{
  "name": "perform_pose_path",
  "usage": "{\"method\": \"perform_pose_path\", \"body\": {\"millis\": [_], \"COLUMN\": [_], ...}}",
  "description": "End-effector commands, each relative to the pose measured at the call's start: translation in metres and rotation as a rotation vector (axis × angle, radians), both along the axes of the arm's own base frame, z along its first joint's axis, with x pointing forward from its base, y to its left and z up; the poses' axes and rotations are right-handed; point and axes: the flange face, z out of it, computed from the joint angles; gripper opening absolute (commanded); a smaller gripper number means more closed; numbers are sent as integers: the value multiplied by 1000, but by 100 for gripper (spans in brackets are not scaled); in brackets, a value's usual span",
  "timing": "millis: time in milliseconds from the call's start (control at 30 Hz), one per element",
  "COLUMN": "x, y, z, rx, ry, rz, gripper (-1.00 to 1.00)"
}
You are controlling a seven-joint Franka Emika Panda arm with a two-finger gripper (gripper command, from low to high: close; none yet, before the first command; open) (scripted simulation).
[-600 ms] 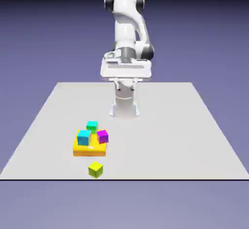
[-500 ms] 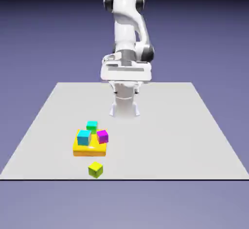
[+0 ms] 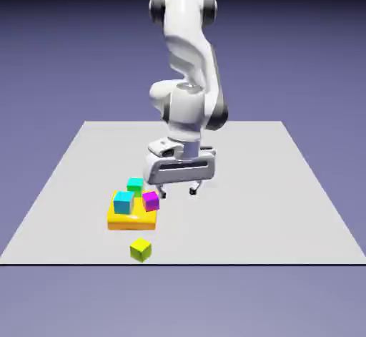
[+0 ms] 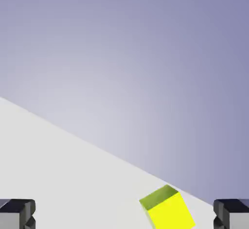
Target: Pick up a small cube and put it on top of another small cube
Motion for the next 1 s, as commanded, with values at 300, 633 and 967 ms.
{"method": "perform_pose_path", "body": {"millis": [300,633,967], "x": [36,27,14], "y": [-22,-62,-83], "z": [-103,-206,-105], "rx": [-238,-376,-325], "ry": [415,640,664], "rz": [205,299,95], "gripper": [0,0,-100]}}
